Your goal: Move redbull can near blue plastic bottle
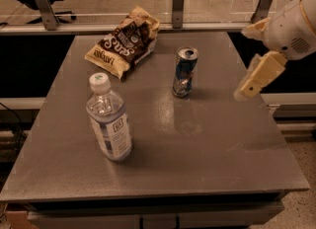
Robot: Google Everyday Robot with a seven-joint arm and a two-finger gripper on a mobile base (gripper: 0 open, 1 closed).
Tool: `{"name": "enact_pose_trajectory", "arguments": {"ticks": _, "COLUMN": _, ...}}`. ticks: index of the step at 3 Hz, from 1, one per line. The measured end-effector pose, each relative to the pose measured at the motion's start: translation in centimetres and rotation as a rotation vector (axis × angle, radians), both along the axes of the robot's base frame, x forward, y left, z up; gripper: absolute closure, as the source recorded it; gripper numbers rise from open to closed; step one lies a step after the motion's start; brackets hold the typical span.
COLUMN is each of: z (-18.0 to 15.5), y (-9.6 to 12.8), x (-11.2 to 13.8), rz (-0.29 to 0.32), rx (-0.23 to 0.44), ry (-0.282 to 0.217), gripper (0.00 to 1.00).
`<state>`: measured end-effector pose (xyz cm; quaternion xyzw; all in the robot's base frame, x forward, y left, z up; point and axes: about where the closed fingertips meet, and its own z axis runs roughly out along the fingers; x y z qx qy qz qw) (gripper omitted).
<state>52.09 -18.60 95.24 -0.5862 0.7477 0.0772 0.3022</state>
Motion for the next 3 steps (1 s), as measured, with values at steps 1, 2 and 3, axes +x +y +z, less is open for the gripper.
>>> {"name": "enact_pose_trajectory", "arguments": {"ticks": 1, "z": -1.9, "y": 3.5, "x": 5.0, "rz": 0.068, "rx": 0.214, "ry": -0.001, "gripper": 0.0}}
{"name": "enact_pose_trajectory", "arguments": {"ticks": 2, "z": -3.8, "y": 5.8, "x": 7.4, "rz": 0.108, "rx": 0.351, "ry": 0.036, "gripper": 0.0}}
{"name": "enact_pose_trajectory", "arguments": {"ticks": 3, "z": -4.7, "y": 7.5, "x": 8.1, "rz": 0.147, "rx": 0.414, "ry": 0.062, "gripper": 0.0}}
